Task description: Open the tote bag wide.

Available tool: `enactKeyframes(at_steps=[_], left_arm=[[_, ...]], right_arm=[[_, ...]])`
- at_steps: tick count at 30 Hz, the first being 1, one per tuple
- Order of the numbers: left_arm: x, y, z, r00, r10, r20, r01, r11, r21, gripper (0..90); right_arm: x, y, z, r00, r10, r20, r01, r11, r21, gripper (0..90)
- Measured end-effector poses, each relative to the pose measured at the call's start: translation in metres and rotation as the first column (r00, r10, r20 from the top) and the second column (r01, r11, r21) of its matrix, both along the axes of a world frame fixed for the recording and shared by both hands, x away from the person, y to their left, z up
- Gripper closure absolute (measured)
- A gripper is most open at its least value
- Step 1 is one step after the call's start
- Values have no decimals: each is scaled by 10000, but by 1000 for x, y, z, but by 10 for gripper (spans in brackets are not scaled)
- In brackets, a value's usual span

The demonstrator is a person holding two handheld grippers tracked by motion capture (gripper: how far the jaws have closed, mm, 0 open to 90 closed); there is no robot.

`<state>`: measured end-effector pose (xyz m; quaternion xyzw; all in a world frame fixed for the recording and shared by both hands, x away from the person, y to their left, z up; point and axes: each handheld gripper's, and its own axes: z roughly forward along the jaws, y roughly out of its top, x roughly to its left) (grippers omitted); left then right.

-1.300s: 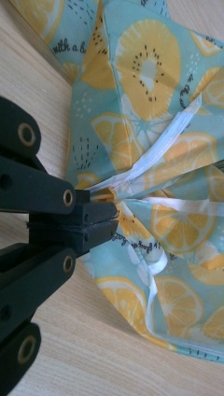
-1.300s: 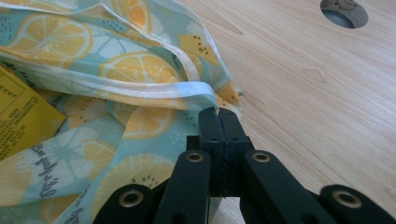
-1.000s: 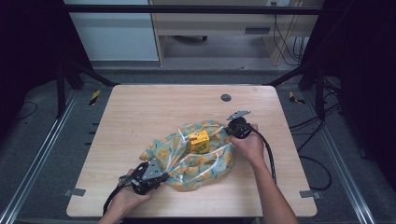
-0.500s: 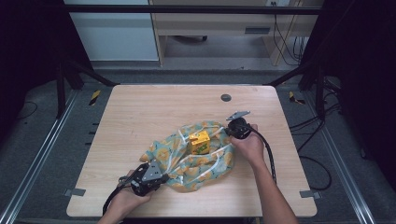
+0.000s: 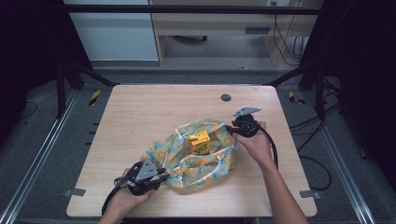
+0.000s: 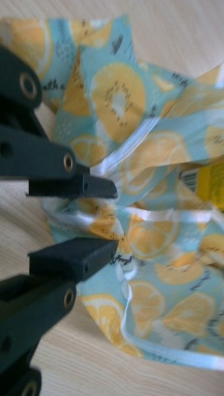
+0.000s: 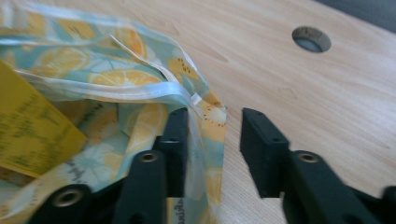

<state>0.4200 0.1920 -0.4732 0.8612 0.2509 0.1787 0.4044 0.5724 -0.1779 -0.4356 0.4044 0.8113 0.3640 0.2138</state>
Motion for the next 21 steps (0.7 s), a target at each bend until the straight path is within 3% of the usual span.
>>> enactKeyframes(at_steps=[7,13,19,21], left_arm=[[1,7,12,9978,495,442,-462,9962,-734,466],[4,13,26,9951,787,601,-714,9909,-1140,401],[12,10,39,9928,1005,648,-950,9920,-828,366],[22,11,42,9910,1242,492,-1199,9893,-836,358]], right_arm=[[-16,-1,24,9991,89,426,-99,9997,214,346],[-37,-2,45,9969,343,713,-379,9981,487,288],[-60,0,49,9949,576,830,-613,9972,428,263],[-75,3,45,9940,723,824,-743,9970,212,252]])
